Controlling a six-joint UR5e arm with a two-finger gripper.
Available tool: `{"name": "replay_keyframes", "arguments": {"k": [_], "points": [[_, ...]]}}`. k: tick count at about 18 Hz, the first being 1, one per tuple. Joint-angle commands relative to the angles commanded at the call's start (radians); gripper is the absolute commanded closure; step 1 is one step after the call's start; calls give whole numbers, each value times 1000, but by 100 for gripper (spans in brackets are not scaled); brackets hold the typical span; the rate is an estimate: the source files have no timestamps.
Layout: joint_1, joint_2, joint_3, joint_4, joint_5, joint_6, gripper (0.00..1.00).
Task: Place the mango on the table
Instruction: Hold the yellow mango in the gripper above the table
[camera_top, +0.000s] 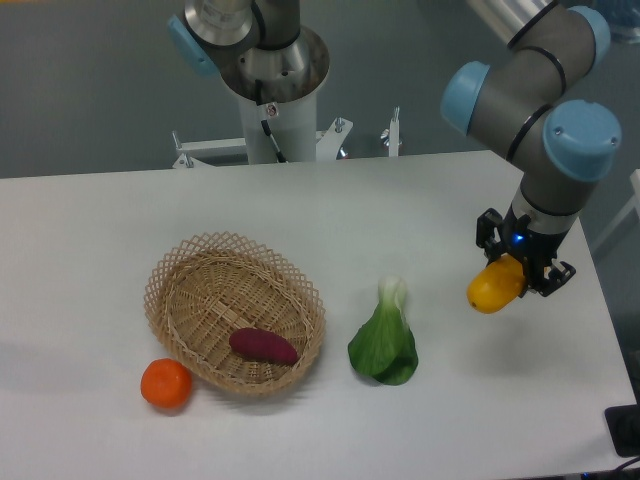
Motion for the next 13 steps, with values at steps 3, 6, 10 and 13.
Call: {"name": "replay_keyframes", "arguments": {"k": [3, 6, 10, 13], "points": [[0, 0, 0, 0, 0, 0, 65], [-2, 0, 0, 2, 0, 0, 64], [-2, 0, -2, 3, 0, -5, 63], [-2, 6, -26, 8, -3, -9, 63]]}}
